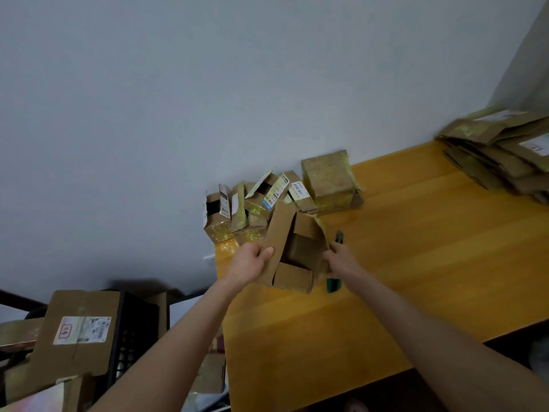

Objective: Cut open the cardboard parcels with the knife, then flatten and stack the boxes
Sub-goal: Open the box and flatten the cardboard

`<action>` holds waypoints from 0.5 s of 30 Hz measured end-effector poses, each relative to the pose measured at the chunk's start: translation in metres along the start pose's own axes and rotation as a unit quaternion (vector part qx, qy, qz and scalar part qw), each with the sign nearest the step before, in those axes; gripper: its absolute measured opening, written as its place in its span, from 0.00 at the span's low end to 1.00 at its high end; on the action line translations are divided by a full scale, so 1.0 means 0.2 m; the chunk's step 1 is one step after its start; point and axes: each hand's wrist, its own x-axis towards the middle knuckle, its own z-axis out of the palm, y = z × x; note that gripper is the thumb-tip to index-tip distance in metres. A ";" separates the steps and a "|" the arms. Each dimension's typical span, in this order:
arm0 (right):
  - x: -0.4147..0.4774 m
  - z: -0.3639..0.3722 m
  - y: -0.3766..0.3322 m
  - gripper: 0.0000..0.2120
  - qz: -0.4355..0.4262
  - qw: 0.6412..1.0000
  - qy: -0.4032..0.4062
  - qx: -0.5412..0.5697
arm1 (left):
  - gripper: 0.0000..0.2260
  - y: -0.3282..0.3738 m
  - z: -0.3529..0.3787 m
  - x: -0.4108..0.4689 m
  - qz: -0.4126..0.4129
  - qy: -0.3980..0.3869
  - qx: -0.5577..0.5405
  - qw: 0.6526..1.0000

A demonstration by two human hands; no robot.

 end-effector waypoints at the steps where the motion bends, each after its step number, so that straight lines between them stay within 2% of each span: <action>1: -0.01 -0.01 0.00 0.11 0.000 1.000 0.009 0.024 | 0.11 0.01 -0.01 0.00 0.001 0.010 -0.008 1.000; 4: -0.04 -0.03 -0.02 0.06 0.004 0.994 -0.003 0.108 | 0.10 0.00 -0.06 0.02 -0.011 0.033 -0.053 0.998; 7: -0.07 -0.06 -0.04 0.11 0.002 0.993 -0.022 0.115 | 0.10 -0.03 -0.09 0.02 -0.006 0.028 -0.054 0.998; 9: -0.07 -0.08 -0.05 0.16 -0.024 0.996 0.007 0.091 | 0.10 -0.01 -0.08 0.02 0.010 0.028 -0.050 0.998; 10: -0.07 -0.09 -0.06 0.23 -0.045 0.997 0.047 0.048 | 0.10 0.00 -0.07 0.02 0.024 0.030 -0.045 0.998; 11: -0.07 -0.10 -0.08 0.31 -0.065 0.992 0.098 -0.036 | 0.11 0.02 -0.06 0.02 0.037 0.034 -0.027 0.998; 12: -0.07 -0.11 -0.11 0.39 -0.081 0.974 0.148 -0.153 | 0.12 0.04 -0.06 0.03 0.058 0.039 0.000 0.998; 14: -0.08 -0.13 -0.15 0.48 -0.120 0.903 0.204 -0.358 | 0.16 0.08 -0.05 0.05 0.098 0.036 0.058 0.993; 15: -0.09 -0.14 -0.17 0.50 -0.139 0.873 0.208 -0.418 | 0.18 0.11 -0.04 0.04 0.116 0.025 0.078 0.990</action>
